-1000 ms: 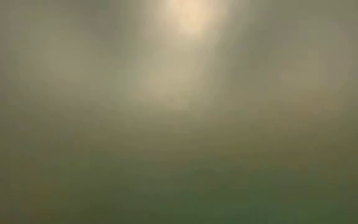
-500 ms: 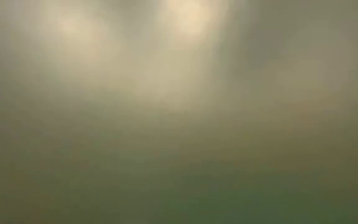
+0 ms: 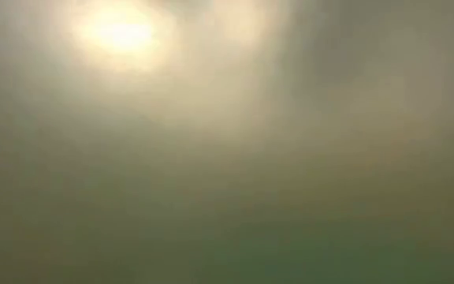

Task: Sort silverware by color (type)
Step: Put the light green spoon into the yellow bin, then put the black spoon into the orange bin

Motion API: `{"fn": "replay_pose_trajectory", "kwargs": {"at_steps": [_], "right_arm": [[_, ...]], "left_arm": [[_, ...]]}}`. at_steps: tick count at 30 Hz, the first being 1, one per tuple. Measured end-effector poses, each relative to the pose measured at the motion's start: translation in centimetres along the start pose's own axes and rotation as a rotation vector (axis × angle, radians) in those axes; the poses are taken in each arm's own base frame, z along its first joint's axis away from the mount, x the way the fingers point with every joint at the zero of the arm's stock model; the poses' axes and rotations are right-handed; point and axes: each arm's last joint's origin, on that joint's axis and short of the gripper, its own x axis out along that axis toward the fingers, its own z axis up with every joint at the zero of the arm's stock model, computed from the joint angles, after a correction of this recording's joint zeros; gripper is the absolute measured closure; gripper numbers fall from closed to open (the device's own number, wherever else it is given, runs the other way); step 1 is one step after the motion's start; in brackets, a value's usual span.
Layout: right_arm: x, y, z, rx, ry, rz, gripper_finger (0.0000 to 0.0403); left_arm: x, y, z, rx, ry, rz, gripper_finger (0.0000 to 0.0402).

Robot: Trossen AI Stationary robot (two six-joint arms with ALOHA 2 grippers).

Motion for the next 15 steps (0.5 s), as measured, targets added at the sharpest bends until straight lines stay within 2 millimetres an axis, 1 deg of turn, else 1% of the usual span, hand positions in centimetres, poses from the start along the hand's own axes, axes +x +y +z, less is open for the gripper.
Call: {"fn": "replay_pose_trajectory", "kwargs": {"at_steps": [3,7,9,12,15], "right_arm": [[0.0,0.0,-0.1,-0.003,0.002,-0.001,0.0314],[0.0,-0.1,-0.1,-0.010,0.004,-0.017,0.0314],[0.0,-0.2,-0.2,-0.014,0.008,-0.023,0.0314],[0.0,-0.1,-0.3,-0.016,0.010,-0.022,0.0314],[0.0,0.0,-0.4,-0.038,0.014,-0.021,0.0314]], "left_arm": [[0.2,-0.1,0.0,-0.008,0.019,0.002,0.0344],[0.7,0.4,-0.7,-0.048,0.058,0.009,0.0336],[0.7,0.4,-0.8,-0.061,0.060,0.007,0.0334],[-0.1,0.5,-1.0,-0.082,0.073,0.023,0.0334],[-1.3,1.0,-1.3,-0.093,0.089,0.106,0.0334]]}}
